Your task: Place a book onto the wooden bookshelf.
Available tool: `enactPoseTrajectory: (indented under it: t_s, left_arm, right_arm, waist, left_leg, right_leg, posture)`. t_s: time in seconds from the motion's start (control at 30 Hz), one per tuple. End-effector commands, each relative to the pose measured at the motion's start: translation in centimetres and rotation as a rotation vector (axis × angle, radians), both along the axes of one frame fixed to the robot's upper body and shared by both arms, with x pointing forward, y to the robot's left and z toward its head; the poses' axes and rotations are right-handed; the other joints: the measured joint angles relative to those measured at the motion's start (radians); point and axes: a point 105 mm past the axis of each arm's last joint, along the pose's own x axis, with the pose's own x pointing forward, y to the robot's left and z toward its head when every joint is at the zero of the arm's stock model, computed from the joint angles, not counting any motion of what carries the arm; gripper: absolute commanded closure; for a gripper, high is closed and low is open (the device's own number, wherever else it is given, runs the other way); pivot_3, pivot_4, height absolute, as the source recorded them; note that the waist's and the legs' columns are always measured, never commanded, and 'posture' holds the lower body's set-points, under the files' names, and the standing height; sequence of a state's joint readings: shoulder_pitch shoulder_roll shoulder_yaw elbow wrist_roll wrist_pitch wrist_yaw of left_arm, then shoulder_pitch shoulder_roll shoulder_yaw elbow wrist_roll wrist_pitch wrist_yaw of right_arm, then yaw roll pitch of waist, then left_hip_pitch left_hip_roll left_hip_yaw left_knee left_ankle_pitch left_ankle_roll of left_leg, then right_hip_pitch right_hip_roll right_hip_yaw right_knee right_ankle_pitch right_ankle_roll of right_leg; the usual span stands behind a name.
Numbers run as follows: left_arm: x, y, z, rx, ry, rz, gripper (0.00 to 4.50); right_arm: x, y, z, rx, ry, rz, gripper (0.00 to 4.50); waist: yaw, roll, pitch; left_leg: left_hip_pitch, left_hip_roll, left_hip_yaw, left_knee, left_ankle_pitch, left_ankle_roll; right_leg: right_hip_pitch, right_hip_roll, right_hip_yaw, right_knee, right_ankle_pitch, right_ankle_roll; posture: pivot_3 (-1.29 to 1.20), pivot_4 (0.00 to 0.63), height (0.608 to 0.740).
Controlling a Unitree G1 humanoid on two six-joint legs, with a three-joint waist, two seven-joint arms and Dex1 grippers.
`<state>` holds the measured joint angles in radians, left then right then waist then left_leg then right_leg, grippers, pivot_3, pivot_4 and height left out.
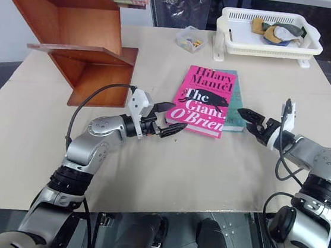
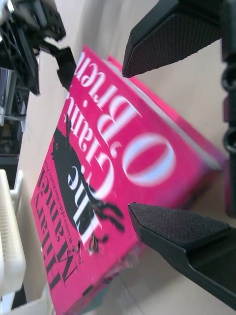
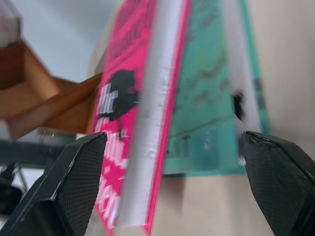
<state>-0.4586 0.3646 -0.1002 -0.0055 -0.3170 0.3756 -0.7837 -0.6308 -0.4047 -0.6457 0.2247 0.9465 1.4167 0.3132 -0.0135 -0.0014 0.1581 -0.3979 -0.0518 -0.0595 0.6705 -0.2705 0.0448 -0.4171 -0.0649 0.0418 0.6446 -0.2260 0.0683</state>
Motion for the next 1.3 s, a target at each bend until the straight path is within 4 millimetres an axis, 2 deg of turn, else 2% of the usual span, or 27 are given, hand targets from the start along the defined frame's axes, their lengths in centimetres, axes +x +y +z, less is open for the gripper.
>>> enactPoseTrajectory:
  t_s: [0.03, 0.2, 0.33, 0.47, 0.6, 0.83, 0.93, 1.2, 1.3]
  left_arm:
    - [-0.2, 0.9, 0.8, -0.009, -0.036, 0.010, 0.01]
    - [-0.8, 2.0, 0.8, 0.002, -0.033, -0.003, 0.01]
    - [-1.3, 3.9, 0.9, 0.011, -0.017, -0.002, 0.01]
    - [-2.4, 5.3, 1.5, -0.015, 0.007, -0.044, 0.01]
    - [-3.3, 5.5, 2.3, -0.046, 0.021, -0.088, 0.01]
    - [-3.9, 5.0, 2.4, -0.046, 0.030, -0.111, 0.01]
    - [-4.1, 4.9, 2.4, -0.045, 0.026, -0.105, 0.01]
    - [-4.6, 5.3, 2.5, -0.043, 0.017, -0.099, 0.01]
    - [-4.9, 5.8, 2.7, -0.039, 0.008, -0.093, 0.01]
  right_arm:
    - [-0.8, -0.5, 1.2, -0.010, -0.048, -0.013, 0.03]
    - [-0.7, -1.9, 1.2, -0.036, -0.044, -0.065, 0.03]
    - [-0.3, -2.6, 1.8, -0.071, -0.073, -0.088, 0.03]
    - [1.5, -3.1, 2.1, -0.118, -0.116, -0.166, 0.03]
    - [3.9, -2.1, 2.3, -0.151, -0.159, -0.208, 0.03]
    - [8.9, -1.4, 3.4, -0.162, -0.198, -0.350, 0.03]
    - [11.0, -0.3, 3.9, -0.176, -0.190, -0.395, 0.03]
    - [12.6, 0.6, 4.4, -0.124, -0.174, -0.440, 0.03]
    - [12.6, 1.9, 4.8, -0.052, -0.168, -0.385, 0.03]
  waist:
    - [0.001, 0.000, 0.000]
    - [0.000, 0.000, 0.000]
    - [-0.002, 0.000, 0.000]
    - [-0.005, 0.000, 0.000]
    - [-0.006, 0.000, 0.000]
    - [-0.007, 0.001, 0.000]
    - [-0.008, 0.001, 0.001]
    - [-0.020, 0.001, 0.001]
    - [-0.027, 0.001, 0.001]
  left_leg:
    - [0.000, 0.000, 0.000, 0.000, 0.000, 0.000]
    - [0.000, 0.000, 0.000, 0.000, 0.000, 0.000]
    - [0.000, 0.000, 0.000, 0.000, 0.000, 0.000]
    - [0.000, 0.000, 0.001, 0.000, -0.001, 0.001]
    - [0.000, 0.000, 0.001, 0.000, -0.001, 0.001]
    - [0.001, 0.000, 0.001, -0.001, 0.002, -0.003]
    - [0.000, 0.000, 0.001, -0.001, 0.002, -0.003]
    - [-0.001, 0.000, 0.001, -0.003, 0.002, -0.003]
    - [-0.001, 0.000, 0.001, -0.003, 0.002, -0.003]
  right_leg:
    - [0.000, 0.000, 0.000, 0.000, 0.000, 0.000]
    - [0.000, 0.001, 0.000, 0.000, 0.000, 0.000]
    - [0.000, 0.001, 0.000, 0.000, 0.000, 0.000]
    - [0.000, 0.002, 0.000, 0.000, 0.000, 0.000]
    - [0.000, 0.002, 0.000, 0.000, 0.000, 0.000]
    - [-0.001, 0.002, 0.000, 0.000, 0.000, 0.000]
    - [-0.001, 0.002, 0.000, -0.001, 0.000, 0.000]
    - [-0.002, 0.002, 0.001, -0.003, 0.000, -0.001]
    - [-0.002, 0.002, 0.001, -0.003, 0.000, -0.001]
  posture:
    - [0.00, 0.150, 0.740]
    - [0.00, 0.150, 0.740]
    - [0.00, 0.150, 0.740]
    - [0.00, 0.150, 0.740]
    - [0.00, 0.150, 0.740]
    - [0.00, 0.150, 0.740]
    - [0.00, 0.150, 0.740]
    - [0.00, 0.150, 0.740]
    - [0.00, 0.150, 0.740]
